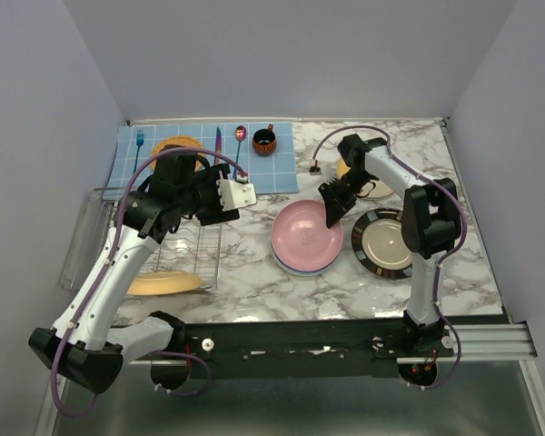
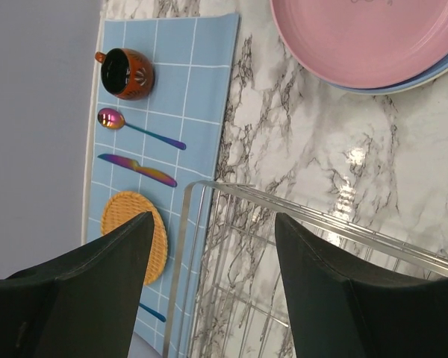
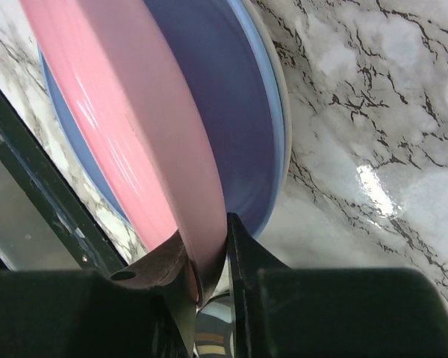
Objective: Unload the plates from the dish rack
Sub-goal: Place the plate at the center of the board.
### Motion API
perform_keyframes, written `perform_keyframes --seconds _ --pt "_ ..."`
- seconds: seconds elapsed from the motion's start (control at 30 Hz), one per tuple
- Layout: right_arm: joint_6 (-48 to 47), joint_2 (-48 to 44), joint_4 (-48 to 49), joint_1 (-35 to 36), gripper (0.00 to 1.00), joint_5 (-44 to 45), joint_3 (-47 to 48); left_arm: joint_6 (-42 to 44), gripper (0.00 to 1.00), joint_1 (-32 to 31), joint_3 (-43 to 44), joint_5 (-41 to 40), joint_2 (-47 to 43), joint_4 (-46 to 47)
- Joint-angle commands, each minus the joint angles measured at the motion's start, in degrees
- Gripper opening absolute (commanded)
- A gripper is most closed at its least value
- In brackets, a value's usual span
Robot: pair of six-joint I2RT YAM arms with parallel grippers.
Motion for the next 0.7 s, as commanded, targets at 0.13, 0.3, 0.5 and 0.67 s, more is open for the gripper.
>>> perform_keyframes --seconds 0.13,0.3,0.5,0.67 --pt "0.8 -0.4 0.6 -0.2 0.33 -0.4 1.3 0.2 0.75 0.0 -1.7 0.0 -2.4 1.3" --pt "1.0 -0.5 0.9 -0.2 0.37 -0.1 1.3 0.4 0.75 0.1 -1.9 -1.1 -2.5 1.5" --pt "1.3 -0.7 1.3 -0.2 0.45 0.5 0.8 0.8 0.75 0.1 -1.6 -1.3 -2.3 1.4" --pt "1.7 -0.9 2.1 -0.2 0.50 1.6 0.3 0.9 0.75 0.1 -1.8 -1.2 -2.3 1.6"
